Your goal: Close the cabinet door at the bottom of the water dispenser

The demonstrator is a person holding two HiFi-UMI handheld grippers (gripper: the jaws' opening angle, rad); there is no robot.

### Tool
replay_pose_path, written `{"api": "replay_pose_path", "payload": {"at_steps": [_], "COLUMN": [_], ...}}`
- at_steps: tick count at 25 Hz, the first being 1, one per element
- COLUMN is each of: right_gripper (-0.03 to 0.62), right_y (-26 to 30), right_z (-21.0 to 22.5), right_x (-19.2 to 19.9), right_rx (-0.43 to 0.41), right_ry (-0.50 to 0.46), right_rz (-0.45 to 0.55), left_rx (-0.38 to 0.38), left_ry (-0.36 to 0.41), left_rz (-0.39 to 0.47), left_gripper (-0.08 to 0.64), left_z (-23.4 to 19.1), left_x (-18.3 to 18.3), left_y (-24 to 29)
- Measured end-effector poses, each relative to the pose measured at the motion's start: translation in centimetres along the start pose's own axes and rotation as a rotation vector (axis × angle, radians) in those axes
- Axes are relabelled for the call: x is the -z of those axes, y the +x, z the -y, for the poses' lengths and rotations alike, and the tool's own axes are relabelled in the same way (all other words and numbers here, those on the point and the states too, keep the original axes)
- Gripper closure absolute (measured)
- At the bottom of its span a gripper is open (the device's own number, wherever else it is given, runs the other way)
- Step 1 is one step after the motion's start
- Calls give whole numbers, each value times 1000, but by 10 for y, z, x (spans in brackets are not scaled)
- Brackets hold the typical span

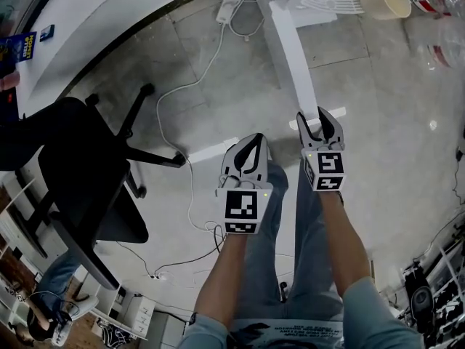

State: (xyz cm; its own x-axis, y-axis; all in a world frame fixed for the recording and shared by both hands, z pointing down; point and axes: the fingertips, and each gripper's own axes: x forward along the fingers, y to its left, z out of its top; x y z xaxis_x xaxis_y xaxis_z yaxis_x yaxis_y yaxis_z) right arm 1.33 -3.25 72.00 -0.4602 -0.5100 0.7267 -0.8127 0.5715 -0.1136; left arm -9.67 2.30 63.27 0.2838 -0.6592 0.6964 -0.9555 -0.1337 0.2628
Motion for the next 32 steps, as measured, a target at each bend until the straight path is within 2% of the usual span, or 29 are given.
{"api": "replay_pose_path", "payload": {"at_steps": [7,15,19,26,32], "right_gripper": [391,391,391,391,388], "right_y": [1,-5,-5,-1,6], "right_z": [10,50,77,118,150], "right_x": [4,-2,-6,-17,-28], "right_rx": [-5,-40,-69,-134,-172], "right_ry": [-49,-79,-119,-190,-164], "right_rz": [-38,-37,-19,4,29], "left_rx": [17,47,17,-35,-46], "left_ry": [-3,34,14,-39,-50], "left_rz": [-1,4,29,9,11], "left_gripper": [549,549,549,551,549], "left_z": [0,37,51,82,111], "left_x": [-4,-27,-39,-36,-48], "left_y": [16,55,72,100,130]}}
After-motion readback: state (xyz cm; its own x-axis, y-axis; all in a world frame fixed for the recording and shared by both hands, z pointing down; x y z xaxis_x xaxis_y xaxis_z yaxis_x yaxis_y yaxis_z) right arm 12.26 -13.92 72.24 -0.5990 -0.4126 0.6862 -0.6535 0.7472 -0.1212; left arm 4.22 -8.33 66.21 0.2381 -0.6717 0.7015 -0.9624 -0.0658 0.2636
